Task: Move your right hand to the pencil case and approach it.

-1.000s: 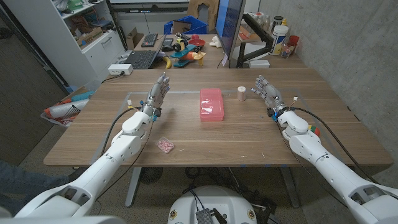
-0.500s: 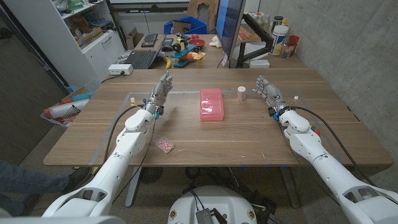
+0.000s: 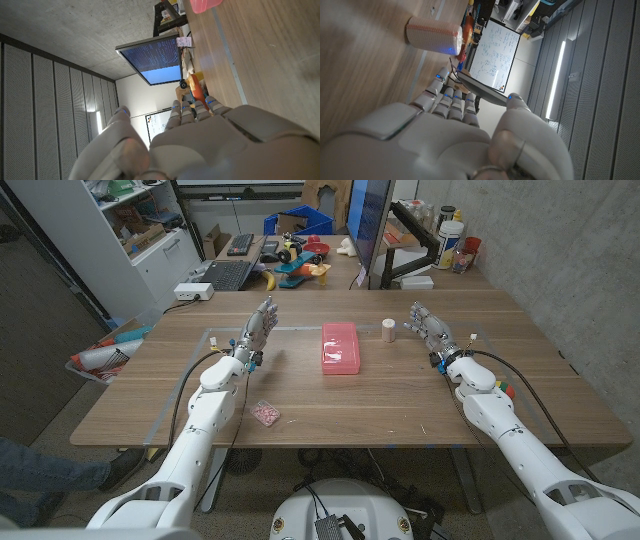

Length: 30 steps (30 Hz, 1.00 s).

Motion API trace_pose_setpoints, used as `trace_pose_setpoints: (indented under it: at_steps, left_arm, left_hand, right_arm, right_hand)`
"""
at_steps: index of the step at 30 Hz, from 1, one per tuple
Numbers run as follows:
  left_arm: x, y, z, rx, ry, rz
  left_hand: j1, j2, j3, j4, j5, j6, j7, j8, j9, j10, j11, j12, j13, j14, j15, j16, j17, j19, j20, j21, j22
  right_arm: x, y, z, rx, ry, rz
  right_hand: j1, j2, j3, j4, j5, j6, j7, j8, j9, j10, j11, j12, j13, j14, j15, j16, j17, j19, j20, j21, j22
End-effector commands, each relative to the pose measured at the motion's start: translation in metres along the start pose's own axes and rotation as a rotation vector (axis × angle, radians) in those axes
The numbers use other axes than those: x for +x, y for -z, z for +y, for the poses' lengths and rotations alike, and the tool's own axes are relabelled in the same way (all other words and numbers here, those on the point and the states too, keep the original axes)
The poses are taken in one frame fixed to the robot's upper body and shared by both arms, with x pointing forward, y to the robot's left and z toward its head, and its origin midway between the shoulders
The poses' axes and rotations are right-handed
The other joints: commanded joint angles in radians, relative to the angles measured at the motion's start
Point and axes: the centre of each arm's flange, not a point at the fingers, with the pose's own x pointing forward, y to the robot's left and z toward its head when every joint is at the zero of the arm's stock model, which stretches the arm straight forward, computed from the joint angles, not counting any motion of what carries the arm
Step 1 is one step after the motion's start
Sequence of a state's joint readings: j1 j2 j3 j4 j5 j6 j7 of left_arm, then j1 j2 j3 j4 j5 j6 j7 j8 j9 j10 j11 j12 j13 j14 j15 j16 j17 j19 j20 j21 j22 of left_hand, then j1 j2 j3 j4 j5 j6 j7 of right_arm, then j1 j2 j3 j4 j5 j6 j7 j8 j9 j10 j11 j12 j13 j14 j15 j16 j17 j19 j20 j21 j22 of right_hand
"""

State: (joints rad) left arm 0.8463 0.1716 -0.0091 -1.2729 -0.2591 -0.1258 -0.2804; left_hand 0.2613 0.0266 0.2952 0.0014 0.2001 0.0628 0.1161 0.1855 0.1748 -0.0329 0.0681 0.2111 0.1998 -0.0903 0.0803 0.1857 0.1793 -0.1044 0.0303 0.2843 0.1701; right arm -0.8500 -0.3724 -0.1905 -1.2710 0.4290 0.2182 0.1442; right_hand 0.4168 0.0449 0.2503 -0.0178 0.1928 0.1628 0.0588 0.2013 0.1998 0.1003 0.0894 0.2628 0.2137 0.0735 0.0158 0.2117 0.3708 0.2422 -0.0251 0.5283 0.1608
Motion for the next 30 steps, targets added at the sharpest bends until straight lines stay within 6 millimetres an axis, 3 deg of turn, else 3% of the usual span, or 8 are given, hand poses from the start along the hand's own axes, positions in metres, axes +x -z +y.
trace_pose_setpoints:
  at_steps: [1, 12, 30]
  left_arm:
    - [0.0, 0.004, 0.001, -0.003, 0.002, 0.018]
    - [-0.002, 0.0, 0.0, -0.005, -0.007, 0.001]
    - [-0.007, -0.005, -0.001, 0.009, -0.004, -0.001]
  left_hand:
    - [0.006, 0.001, 0.002, -0.003, 0.005, 0.007, 0.001, 0.005, 0.004, 0.005, 0.003, 0.004, 0.002, 0.004, 0.004, 0.006, 0.004, -0.005, 0.006, -0.004, 0.005]
    - [0.008, 0.003, 0.002, -0.006, 0.004, 0.012, 0.003, 0.006, 0.004, 0.008, 0.008, 0.005, 0.002, 0.009, 0.008, 0.007, 0.003, 0.001, -0.01, -0.009, 0.005]
    - [0.01, 0.007, 0.003, -0.01, 0.003, 0.013, 0.001, 0.005, 0.004, 0.005, 0.005, 0.004, 0.001, 0.007, 0.007, 0.005, 0.003, -0.003, 0.001, -0.019, 0.005]
  right_arm:
    - [0.003, -0.01, 0.005, -0.041, -0.015, -0.034]
    - [0.0, -0.024, 0.011, -0.068, -0.045, -0.078]
    - [-0.004, -0.038, 0.03, -0.137, -0.105, -0.132]
  right_hand:
    - [0.001, 0.003, 0.006, -0.002, 0.005, 0.01, -0.005, 0.004, 0.001, 0.013, -0.001, -0.005, 0.001, 0.009, -0.002, 0.003, 0.001, 0.013, 0.0, -0.007, 0.003]
    - [-0.001, 0.003, 0.005, -0.004, 0.005, 0.015, -0.008, 0.005, 0.0, 0.021, -0.002, -0.007, -0.002, 0.013, -0.003, 0.003, -0.005, 0.017, 0.002, -0.014, 0.004]
    - [-0.003, 0.004, 0.005, -0.006, 0.006, 0.02, -0.01, 0.005, -0.002, 0.032, -0.003, -0.01, -0.005, 0.016, -0.003, 0.002, -0.013, 0.022, 0.003, -0.024, 0.004]
